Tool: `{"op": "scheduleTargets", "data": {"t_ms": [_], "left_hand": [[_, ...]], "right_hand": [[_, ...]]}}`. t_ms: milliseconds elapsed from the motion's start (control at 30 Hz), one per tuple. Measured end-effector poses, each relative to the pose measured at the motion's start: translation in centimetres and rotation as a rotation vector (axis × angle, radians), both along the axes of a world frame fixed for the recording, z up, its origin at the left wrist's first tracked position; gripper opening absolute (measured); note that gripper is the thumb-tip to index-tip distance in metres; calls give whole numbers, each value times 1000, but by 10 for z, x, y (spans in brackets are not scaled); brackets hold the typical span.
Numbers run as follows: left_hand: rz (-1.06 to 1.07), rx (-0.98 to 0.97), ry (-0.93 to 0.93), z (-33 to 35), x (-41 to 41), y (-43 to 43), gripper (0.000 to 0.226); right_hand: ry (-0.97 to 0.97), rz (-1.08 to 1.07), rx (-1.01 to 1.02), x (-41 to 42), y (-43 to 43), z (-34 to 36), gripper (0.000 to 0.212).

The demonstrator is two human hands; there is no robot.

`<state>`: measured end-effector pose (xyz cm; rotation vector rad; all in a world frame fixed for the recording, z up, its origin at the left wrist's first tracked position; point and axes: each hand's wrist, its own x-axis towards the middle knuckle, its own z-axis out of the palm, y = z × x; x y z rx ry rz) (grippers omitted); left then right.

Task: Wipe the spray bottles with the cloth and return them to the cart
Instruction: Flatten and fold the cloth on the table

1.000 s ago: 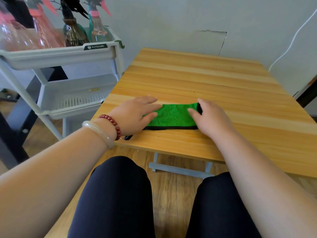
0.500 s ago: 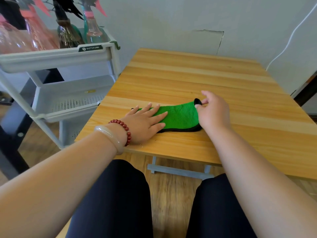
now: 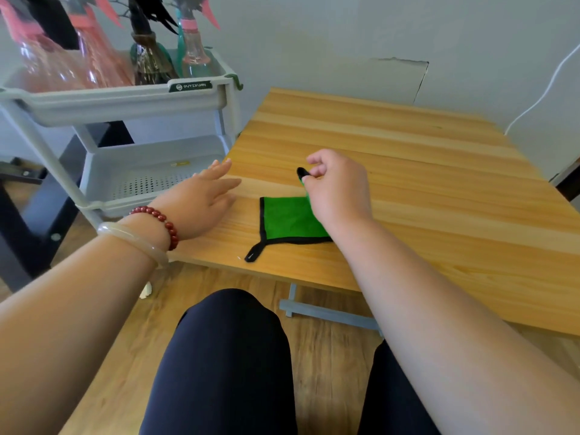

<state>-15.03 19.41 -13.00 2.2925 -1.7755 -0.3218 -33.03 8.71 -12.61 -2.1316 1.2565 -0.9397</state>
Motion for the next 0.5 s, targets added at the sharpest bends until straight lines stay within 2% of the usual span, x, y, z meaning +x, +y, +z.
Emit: {"op": "scheduleTargets", "data": {"t_ms": [167, 233, 300, 400, 500], "left_hand": [[39, -35, 22, 0, 10, 10, 44], [35, -44, 31, -3, 11, 13, 44], [25, -34, 28, -6, 10, 13, 45], [7, 13, 38, -12, 6, 8, 46], [-4, 54, 45, -19, 2, 4, 47]], "right_hand": [[17, 64, 201, 35, 19, -3, 23], [-22, 6, 174, 29, 17, -2, 27], [48, -45, 75, 18, 13, -1, 28], [305, 107, 36, 12, 19, -7, 37], [752, 329, 41, 20, 35, -27, 66]]}}
